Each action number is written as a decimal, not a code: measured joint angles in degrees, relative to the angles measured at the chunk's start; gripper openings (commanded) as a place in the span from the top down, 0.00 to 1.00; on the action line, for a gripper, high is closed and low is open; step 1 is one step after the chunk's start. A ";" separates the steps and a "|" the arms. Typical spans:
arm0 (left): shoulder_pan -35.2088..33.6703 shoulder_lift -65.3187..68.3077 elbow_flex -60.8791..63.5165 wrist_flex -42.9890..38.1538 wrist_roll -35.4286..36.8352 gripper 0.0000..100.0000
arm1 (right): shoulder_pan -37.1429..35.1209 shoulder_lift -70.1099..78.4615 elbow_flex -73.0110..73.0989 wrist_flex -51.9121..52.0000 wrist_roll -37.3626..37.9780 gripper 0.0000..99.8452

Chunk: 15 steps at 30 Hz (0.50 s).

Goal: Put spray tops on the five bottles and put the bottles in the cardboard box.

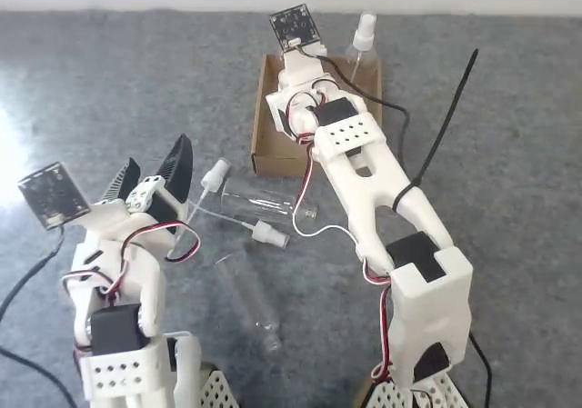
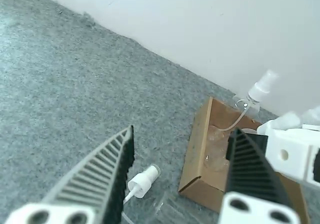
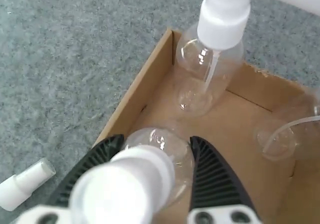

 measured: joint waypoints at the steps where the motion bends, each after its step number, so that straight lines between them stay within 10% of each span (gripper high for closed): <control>1: 0.00 0.00 0.00 0.00 0.00 0.72 | 0.00 0.00 0.00 0.00 -0.53 0.99; 15: 0.00 0.00 0.00 0.00 0.00 0.72 | -0.09 1.23 -5.54 5.89 -1.67 0.99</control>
